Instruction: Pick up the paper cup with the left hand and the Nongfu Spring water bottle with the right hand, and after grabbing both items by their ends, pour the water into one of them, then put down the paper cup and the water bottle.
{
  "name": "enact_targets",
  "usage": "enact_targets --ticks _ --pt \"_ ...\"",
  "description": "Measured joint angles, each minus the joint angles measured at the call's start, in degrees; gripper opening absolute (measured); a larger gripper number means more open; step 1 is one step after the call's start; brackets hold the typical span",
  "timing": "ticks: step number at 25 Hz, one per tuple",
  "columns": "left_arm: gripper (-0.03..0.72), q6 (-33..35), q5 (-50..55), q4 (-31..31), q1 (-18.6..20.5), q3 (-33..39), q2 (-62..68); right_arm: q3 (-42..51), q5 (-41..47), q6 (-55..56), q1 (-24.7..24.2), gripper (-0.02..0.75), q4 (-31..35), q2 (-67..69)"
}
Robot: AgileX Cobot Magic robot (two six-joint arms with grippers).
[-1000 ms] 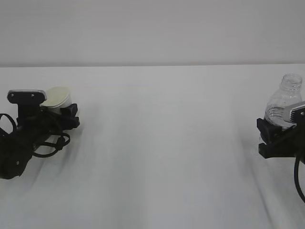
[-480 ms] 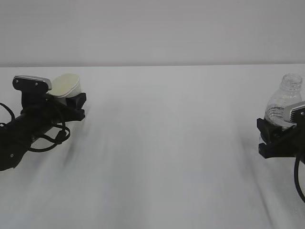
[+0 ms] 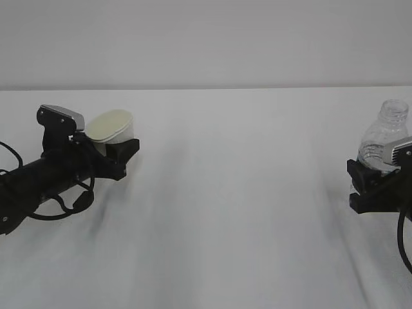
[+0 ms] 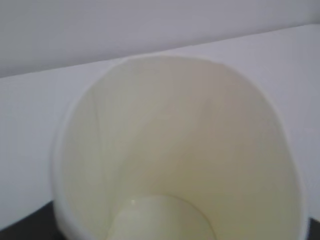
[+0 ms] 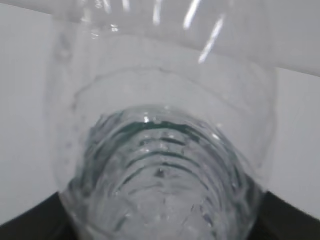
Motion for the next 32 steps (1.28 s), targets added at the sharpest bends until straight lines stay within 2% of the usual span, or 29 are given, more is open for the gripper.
enact_targets --ticks 13,17,25,29,32 --pt "0.445 -9.56 -0.1 20.08 -0.5 0.36 -0.11 0.0 0.0 0.0 0.0 0.456 0.0 0.0" --pt "0.444 -10.18 -0.1 21.67 -3.35 0.36 -0.11 0.0 0.0 0.0 0.0 0.456 -0.36 0.0" --pt "0.444 -12.53 -0.1 22.69 -12.89 -2.96 -0.11 0.0 0.0 0.0 0.0 0.456 -1.76 0.0" --pt "0.444 -15.07 -0.21 23.45 -15.4 -6.05 -0.11 0.0 0.0 -0.1 0.0 0.456 -2.12 0.0" --pt "0.443 -16.42 -0.21 24.95 -15.76 -7.63 -0.11 0.0 0.0 -0.1 0.0 0.456 -2.12 0.0"
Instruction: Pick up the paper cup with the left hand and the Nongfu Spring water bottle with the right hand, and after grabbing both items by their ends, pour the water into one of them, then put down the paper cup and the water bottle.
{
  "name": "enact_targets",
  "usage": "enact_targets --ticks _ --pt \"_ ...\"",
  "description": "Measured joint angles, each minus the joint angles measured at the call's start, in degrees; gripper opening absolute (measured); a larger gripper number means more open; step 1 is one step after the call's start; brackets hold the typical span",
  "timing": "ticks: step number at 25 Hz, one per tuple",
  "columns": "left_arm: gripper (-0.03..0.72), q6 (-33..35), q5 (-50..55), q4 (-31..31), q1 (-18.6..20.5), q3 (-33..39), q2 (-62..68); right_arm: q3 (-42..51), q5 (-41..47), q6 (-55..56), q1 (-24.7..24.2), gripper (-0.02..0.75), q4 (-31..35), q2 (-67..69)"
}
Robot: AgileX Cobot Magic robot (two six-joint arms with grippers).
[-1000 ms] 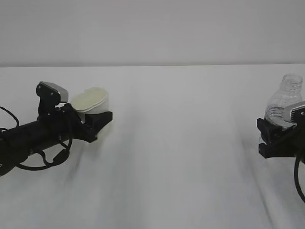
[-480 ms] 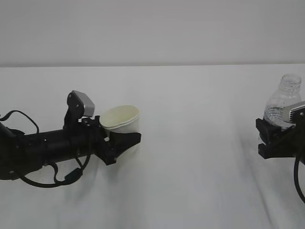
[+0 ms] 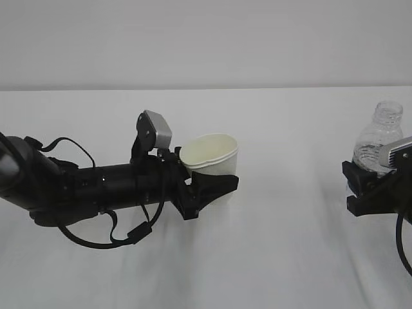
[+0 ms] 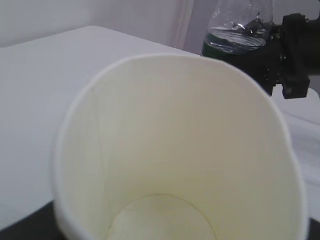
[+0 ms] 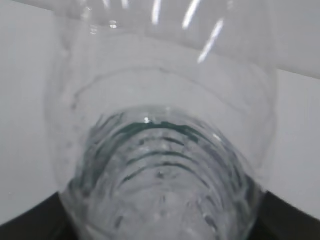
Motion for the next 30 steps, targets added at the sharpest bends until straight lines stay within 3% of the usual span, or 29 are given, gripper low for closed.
enact_targets --ticks 13,24,30 --pt "0.442 -4.79 0.67 4.2 -0.41 -3.33 0.0 0.0 0.0 -0.44 0.0 0.456 0.0 0.0" --pt "0.441 -5.93 6.54 7.62 -8.32 -7.48 0.13 0.0 0.0 -1.96 0.0 0.456 1.06 0.0" --pt "0.441 -8.35 6.54 8.29 -8.68 -10.35 2.74 0.0 0.0 -5.97 0.0 0.456 1.29 0.0"
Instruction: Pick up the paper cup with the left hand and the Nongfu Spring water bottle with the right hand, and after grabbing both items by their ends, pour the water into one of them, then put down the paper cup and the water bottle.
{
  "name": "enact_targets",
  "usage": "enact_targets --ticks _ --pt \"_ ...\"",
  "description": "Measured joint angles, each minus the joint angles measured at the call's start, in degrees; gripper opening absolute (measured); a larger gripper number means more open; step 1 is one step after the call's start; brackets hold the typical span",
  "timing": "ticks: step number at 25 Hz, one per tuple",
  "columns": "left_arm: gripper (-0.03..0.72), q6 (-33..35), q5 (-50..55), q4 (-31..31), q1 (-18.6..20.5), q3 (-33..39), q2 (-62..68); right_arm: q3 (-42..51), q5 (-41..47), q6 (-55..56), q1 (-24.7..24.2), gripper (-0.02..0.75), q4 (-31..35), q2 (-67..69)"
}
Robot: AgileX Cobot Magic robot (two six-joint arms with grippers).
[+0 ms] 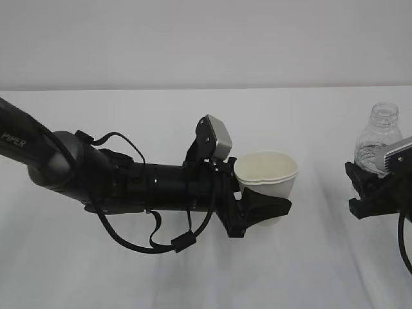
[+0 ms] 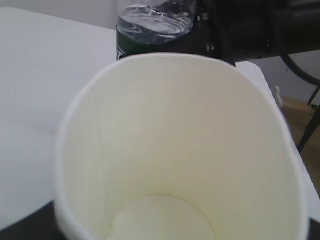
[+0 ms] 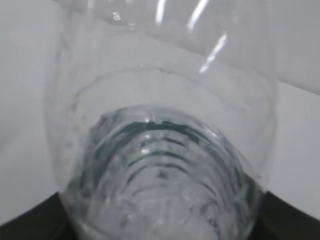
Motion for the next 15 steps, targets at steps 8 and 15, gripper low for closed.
enact_targets --ticks 8,15 --pt "0.441 -0.48 0.1 1.95 0.0 -0.81 0.24 0.0 0.0 -3.5 0.0 0.456 0.43 0.0" --pt "0.441 -0.58 0.95 2.52 0.0 -1.28 0.24 0.09 0.22 -5.88 0.0 0.456 0.48 -1.71"
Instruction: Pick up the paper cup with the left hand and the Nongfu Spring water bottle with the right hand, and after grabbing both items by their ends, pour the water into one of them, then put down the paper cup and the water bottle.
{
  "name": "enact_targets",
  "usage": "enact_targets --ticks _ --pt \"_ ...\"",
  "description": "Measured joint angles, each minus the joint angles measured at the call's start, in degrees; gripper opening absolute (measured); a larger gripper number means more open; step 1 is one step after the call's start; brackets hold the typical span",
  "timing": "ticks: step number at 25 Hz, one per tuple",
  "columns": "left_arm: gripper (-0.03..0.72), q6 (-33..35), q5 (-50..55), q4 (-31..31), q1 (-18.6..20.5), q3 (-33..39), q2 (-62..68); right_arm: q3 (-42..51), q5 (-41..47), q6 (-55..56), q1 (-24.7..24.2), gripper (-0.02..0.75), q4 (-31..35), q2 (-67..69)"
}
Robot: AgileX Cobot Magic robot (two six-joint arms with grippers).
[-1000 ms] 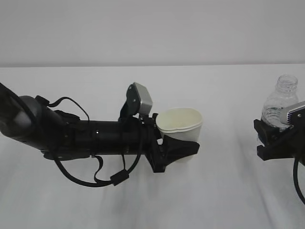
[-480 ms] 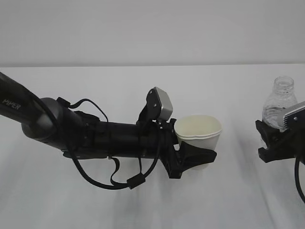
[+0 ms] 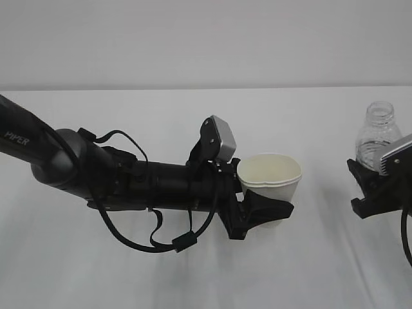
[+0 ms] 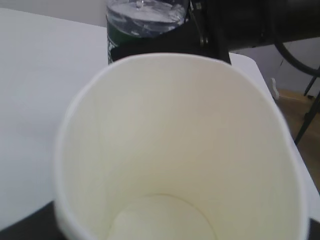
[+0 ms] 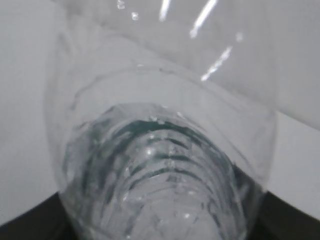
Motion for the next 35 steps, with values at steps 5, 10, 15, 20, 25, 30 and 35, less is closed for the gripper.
enact_targets --ticks 5,10,15,20,25,30,35 --pt "0.441 -0.1 0.11 0.24 0.0 0.0 0.0 0.12 1.45 -0.44 0.0 0.456 0.4 -5.34" --pt "0.441 -0.1 0.11 0.34 0.0 0.0 0.0 0.22 7.95 -0.53 0.0 0.456 2.02 -11.44" --pt "0.441 -0.1 0.13 0.34 0.0 0.0 0.0 0.32 10.25 -0.53 0.0 0.456 2.25 -14.68" --pt "0.441 -0.1 0.13 0.34 0.0 -0.24 0.0 0.44 14.39 -0.53 0.0 0.455 0.51 -14.9" --pt "0.441 -0.71 0.23 0.77 -0.14 -0.97 0.0 0.53 16.61 -0.53 0.0 0.455 -0.26 -14.9" --pt "0.441 -2.01 0.94 1.79 -0.77 -2.01 0.11 0.53 20.23 -0.57 0.0 0.455 -0.58 -17.49" --pt "0.441 -2.93 1.54 3.3 -2.23 -3.46 0.23 0.53 24.77 -1.14 0.0 0.455 -0.64 -21.6"
